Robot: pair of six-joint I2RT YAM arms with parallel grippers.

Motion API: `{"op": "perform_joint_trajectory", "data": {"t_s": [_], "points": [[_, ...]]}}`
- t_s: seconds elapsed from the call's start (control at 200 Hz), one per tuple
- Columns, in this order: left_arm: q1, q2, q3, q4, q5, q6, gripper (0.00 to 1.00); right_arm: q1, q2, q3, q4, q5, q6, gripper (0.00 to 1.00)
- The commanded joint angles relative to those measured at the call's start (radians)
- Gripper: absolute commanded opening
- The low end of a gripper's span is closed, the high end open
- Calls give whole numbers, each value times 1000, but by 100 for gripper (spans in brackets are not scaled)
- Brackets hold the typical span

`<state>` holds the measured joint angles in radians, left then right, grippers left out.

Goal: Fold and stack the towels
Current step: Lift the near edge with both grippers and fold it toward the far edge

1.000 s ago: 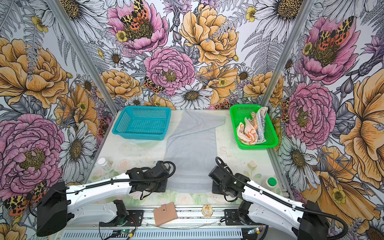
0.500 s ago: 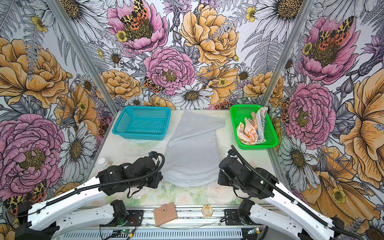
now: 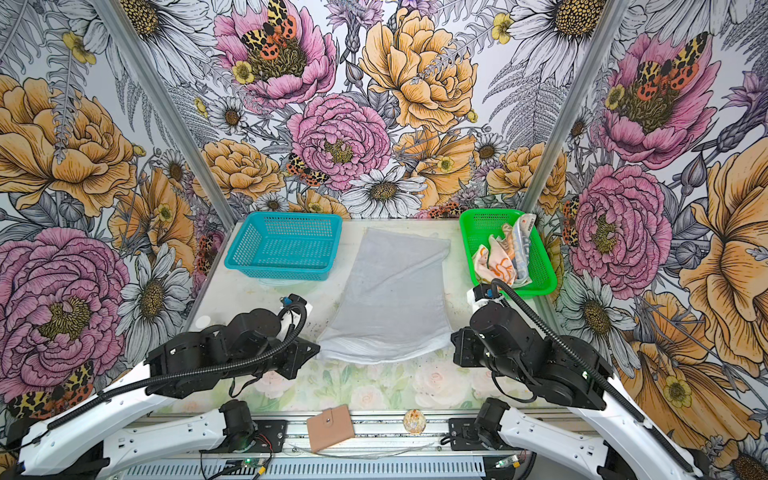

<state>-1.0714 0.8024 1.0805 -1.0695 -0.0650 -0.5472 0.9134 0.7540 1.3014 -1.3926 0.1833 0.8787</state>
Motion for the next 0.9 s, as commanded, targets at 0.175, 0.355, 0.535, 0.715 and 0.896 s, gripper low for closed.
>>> {"op": "perform_joint_trajectory", "data": {"t_s": [0.175, 0.355, 0.535, 0.715, 0.896], "points": [[-23, -9, 87, -22, 45, 75, 0, 9, 18, 71, 27, -54, -37, 0], [-98, -26, 91, -26, 29, 42, 0, 21, -33, 11, 19, -67, 19, 0], [-124, 11, 68, -29, -38, 44, 0, 21, -13, -38, 18, -28, 9, 0], [-36, 129, 41, -15, -121, 71, 0, 17, 114, -116, 126, 67, -51, 0], [165, 238, 14, 81, -47, 123, 0, -62, 226, -99, 199, 157, -147, 0]]}}
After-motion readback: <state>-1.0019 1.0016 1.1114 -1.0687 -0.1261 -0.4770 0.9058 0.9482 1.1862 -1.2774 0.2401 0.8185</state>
